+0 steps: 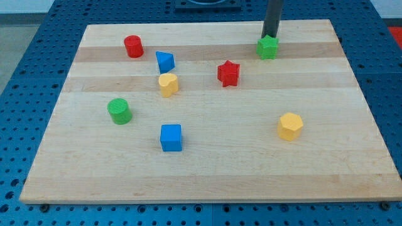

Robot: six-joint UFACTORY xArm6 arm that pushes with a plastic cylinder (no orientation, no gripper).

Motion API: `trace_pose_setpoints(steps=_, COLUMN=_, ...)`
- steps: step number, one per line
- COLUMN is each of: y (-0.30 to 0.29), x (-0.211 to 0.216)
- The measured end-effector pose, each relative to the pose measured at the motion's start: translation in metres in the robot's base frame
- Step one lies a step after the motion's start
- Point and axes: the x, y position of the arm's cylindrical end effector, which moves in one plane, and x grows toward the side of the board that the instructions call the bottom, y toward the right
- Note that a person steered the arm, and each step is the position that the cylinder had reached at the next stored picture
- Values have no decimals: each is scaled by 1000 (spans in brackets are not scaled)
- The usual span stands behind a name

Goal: Place the green star horizontally to the blue triangle

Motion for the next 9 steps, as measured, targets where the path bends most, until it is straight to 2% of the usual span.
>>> trace_pose_setpoints(steps=2, y=32, x=0)
trace_pose_setpoints(steps=7, y=3, x=13)
trace_pose_setpoints(steps=9, y=-1, x=33)
